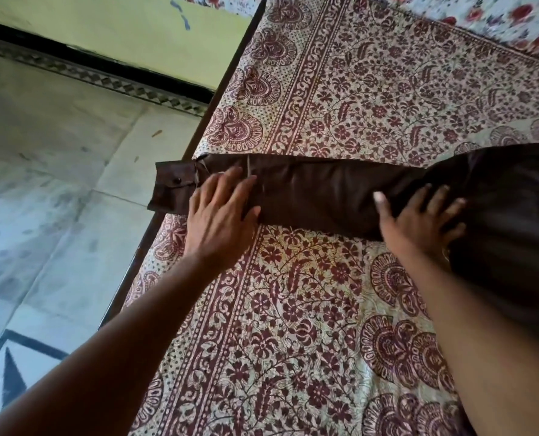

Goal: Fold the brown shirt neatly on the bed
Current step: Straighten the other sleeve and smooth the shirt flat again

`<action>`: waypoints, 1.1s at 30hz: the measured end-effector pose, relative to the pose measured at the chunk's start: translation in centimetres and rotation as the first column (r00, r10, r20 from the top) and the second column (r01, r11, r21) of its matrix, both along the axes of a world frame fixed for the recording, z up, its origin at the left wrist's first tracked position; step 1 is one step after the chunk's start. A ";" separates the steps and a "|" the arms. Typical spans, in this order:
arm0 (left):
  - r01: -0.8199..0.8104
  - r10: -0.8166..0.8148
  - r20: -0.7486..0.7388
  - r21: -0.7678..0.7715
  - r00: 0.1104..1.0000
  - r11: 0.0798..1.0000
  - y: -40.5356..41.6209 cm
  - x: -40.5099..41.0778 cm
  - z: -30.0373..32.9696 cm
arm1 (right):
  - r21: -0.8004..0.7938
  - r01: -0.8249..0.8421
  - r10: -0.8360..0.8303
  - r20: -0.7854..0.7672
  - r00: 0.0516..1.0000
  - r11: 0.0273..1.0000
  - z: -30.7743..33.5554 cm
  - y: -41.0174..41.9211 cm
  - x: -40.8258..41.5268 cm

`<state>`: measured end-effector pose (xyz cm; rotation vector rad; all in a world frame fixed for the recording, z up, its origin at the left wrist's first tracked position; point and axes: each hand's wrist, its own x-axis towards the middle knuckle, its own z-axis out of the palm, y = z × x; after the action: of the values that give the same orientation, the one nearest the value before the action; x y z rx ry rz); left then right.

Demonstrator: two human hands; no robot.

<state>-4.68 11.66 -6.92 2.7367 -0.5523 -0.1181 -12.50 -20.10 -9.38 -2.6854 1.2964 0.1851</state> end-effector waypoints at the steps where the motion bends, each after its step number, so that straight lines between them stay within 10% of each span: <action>1: 0.033 -0.031 -0.036 0.042 0.999 0.999 -0.2 0.1 -0.8 | 0.002 -0.081 0.081 -0.042 0.996 0.997 -0.3 1.2 0.9; 7: -0.338 0.351 -0.053 0.170 0.935 0.926 -2.4 0.8 -1.0 | 0.044 -0.749 0.750 -0.007 0.662 0.661 0.6 7.5 3.5; 10: -0.201 0.204 -0.063 0.041 0.977 0.979 -4.6 2.4 0.3 | -0.113 -0.543 0.554 0.109 0.826 0.832 0.6 5.4 2.9; 14: 0.184 -0.175 -0.071 0.144 0.982 0.972 -5.1 4.7 -1.8 | 0.053 -0.006 0.004 0.041 0.999 0.999 -0.7 3.4 2.4; 21: -0.099 0.105 -0.023 0.194 0.994 0.976 -2.4 5.5 -2.9 | 0.038 -0.802 0.800 0.044 0.598 0.597 -0.5 6.9 3.8; 26: -0.283 0.277 0.057 0.129 0.959 0.951 1.8 3.7 -2.7 | 0.054 -0.155 0.146 0.143 0.979 0.986 -1.1 5.3 3.0; 33: -0.556 0.546 -0.104 -0.137 0.831 0.820 5.0 1.1 -3.8 | 0.064 -0.560 0.560 0.027 0.828 0.826 -1.0 16.6 7.6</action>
<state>-3.59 16.70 -10.69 2.6014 0.2576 -0.0084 -4.85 -3.46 -10.37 -2.9194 0.4416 0.2777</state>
